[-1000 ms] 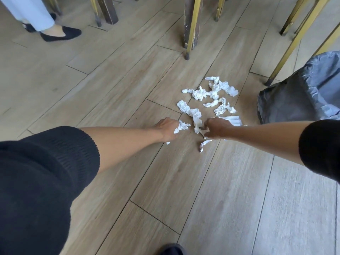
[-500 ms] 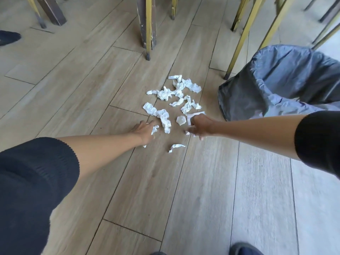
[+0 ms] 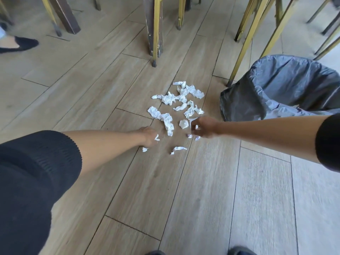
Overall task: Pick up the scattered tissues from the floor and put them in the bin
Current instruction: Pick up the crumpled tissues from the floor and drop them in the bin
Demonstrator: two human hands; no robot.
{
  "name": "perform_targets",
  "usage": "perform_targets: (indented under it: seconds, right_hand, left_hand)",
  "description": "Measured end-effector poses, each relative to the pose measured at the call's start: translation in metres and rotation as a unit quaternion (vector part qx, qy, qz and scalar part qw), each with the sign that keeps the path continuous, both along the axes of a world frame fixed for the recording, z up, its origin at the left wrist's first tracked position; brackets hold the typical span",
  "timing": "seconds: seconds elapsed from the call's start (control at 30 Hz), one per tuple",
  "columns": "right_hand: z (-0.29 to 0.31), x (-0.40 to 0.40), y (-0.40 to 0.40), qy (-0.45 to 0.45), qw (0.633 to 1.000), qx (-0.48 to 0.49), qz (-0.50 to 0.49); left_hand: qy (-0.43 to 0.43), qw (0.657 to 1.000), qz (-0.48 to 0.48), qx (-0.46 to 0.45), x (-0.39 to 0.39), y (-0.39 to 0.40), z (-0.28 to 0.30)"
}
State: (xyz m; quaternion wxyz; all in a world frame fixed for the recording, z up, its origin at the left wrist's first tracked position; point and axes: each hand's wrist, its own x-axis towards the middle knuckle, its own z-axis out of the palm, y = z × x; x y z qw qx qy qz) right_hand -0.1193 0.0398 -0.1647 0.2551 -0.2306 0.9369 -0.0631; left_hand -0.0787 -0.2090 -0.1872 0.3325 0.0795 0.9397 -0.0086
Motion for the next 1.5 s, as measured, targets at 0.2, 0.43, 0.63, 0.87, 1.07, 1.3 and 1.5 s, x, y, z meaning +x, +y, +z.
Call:
perform_targets:
  seconds: [0.2,0.43,0.63,0.87,1.07,1.3,1.5]
  right_hand:
    - [0.055,-0.002,-0.004,0.045,0.999,-0.03,0.002]
    - [0.158,-0.014,0.036,0.035,0.986,-0.14,-0.083]
    - [0.207,-0.027,0.115,0.046,0.952,-0.2,-0.227]
    - [0.203,-0.027,0.203,0.026,0.884,-0.246,-0.397]
    - [0.198,-0.025,0.239,-0.026,0.791,-0.357,-0.496]
    - [0.194,-0.023,0.251,-0.035,0.759,-0.406,-0.507]
    - [0.201,-0.027,0.238,0.012,0.79,-0.406,-0.459]
  left_hand:
    - [0.036,0.996,0.042,0.072,-0.018,0.017,0.052]
    - [0.166,0.963,0.086,0.194,-0.042,0.083,0.138]
    - [0.243,0.924,0.09,0.28,-0.057,0.168,0.197]
    - [0.154,0.875,0.216,0.405,-0.07,0.256,0.218]
    - [0.112,0.854,0.258,0.438,-0.079,0.294,0.21]
    - [-0.006,0.797,0.266,0.543,-0.073,0.328,0.211]
    - [0.077,0.806,0.241,0.535,-0.08,0.32,0.196]
